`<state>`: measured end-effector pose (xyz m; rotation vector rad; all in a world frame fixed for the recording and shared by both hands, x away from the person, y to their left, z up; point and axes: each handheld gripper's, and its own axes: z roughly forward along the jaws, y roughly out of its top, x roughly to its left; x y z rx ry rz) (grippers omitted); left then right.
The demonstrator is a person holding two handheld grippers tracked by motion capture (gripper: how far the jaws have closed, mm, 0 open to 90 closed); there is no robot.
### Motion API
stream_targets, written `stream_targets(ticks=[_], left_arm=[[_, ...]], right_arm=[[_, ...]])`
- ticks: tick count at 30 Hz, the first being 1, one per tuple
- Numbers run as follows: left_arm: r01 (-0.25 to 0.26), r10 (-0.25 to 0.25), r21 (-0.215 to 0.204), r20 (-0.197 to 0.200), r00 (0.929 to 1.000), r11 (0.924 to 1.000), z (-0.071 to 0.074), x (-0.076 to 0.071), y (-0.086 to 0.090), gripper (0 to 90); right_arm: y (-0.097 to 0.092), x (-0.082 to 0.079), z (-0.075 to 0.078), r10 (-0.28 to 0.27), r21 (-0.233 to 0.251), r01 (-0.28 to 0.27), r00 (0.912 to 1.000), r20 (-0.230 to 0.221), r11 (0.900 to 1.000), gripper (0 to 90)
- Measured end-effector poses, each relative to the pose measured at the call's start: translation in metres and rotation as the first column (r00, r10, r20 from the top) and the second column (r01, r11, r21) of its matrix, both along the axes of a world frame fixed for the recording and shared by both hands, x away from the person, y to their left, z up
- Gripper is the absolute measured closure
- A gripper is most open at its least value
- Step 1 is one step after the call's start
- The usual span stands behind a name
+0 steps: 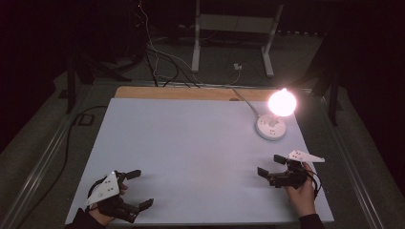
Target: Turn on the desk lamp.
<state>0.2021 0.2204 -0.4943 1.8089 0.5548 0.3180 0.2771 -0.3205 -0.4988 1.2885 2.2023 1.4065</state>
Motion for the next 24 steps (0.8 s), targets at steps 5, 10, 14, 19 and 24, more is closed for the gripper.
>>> stream_targets(ticks=[5, 10, 14, 19, 24], left_arm=[[0.003, -0.003, 0.003, 0.004, 1.0, 1.0, 0.0, -0.001, 0.0, 0.3], [-0.001, 0.001, 0.0, 0.005, 1.0, 1.0, 0.0, -0.001, 0.0, 0.3], [0.0, 0.0, 0.001, 0.001, 1.0, 1.0, 0.001, 0.0, 0.0, 0.3], [0.0, 0.0, 0.009, 0.006, 1.0, 1.0, 0.0, 0.0, -0.001, 0.3], [-0.007, 0.007, 0.01, 0.001, 1.0, 0.9999, 0.0, 0.001, 0.0, 0.3]], right_arm=[[0.004, -0.011, -0.006, 0.022, -0.002, -0.022, 0.9992, -0.034, 0.9997, 0.0], [0.007, -0.021, -0.012, 0.029, -0.021, -0.03, 0.9991, -0.031, 0.9993, 0.0], [0.009, -0.029, -0.016, 0.028, -0.054, -0.03, 0.9993, -0.025, 0.9981, 0.0], [0.012, -0.035, -0.02, 0.051, -0.056, -0.054, 0.9976, -0.046, 0.997, 0.0], [0.015, -0.032, -0.022, 0.061, -0.07, -0.063, 0.9977, -0.029, 0.9955, 0.0]])
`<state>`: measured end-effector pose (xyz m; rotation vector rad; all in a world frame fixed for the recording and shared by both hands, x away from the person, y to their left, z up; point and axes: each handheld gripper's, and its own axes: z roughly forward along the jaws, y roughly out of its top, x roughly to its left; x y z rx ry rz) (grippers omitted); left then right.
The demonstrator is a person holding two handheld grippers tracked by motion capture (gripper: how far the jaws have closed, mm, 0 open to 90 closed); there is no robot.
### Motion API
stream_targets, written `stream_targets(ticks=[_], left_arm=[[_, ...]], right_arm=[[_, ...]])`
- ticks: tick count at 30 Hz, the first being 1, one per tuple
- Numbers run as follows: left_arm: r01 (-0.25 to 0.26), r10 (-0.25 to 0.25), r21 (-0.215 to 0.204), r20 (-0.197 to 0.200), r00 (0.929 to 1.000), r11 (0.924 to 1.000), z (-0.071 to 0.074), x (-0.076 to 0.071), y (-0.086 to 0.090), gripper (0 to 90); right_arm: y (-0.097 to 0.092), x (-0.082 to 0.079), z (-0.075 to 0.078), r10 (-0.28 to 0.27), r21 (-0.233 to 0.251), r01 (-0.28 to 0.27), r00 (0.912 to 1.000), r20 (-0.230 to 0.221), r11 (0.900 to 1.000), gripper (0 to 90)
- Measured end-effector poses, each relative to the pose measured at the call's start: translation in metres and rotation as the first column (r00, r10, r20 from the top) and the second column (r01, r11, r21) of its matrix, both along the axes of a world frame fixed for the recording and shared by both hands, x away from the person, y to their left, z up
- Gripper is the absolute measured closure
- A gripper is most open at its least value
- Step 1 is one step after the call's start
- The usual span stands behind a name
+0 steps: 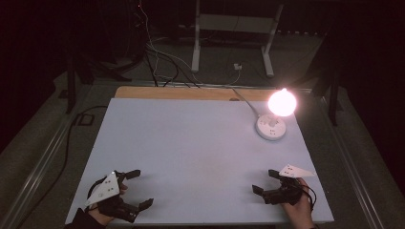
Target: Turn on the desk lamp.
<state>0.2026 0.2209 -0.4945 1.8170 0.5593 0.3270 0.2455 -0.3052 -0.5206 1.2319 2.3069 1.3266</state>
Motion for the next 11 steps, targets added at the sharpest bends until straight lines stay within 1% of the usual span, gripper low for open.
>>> stream_targets(ticks=[2, 5, 7, 9, 11], left_arm=[[0.002, -0.002, -0.002, -0.003, 1.0, 1.0, -0.0001, 0.0, -0.0006, 0.3], [0.003, -0.003, 0.018, 0.001, 1.0, 0.9998, -0.0008, -0.0002, -0.0016, 0.3], [0.001, -0.001, 0.01, -0.003, 1.0, 1.0, -0.0008, 0.0001, -0.0016, 0.3], [0.0, 0.0, 0.012, -0.002, 1.0, 0.9999, -0.0008, -0.0001, -0.0012, 0.3], [0.001, -0.001, 0.009, -0.003, 1.0, 1.0, -0.0008, 0.0001, -0.0012, 0.3]], right_arm=[[0.0019, 0.0009, -0.0003, 0.008, -0.013, -0.008, 1.0, 0.0, 0.9999, 0.0], [0.003, 0.0006, 0.0004, 0.014, -0.012, -0.014, 0.9999, 0.006, 0.9998, 0.0], [0.0029, 0.0, 0.0014, 0.015, -0.012, -0.015, 0.9998, 0.012, 0.9998, 0.0], [0.0026, -0.0002, 0.0019, 0.012, -0.017, -0.012, 0.9998, 0.018, 0.9998, 0.0], [0.0024, -0.0008, 0.0026, 0.014, -0.011, -0.014, 0.9997, 0.019, 0.9998, 0.0]])
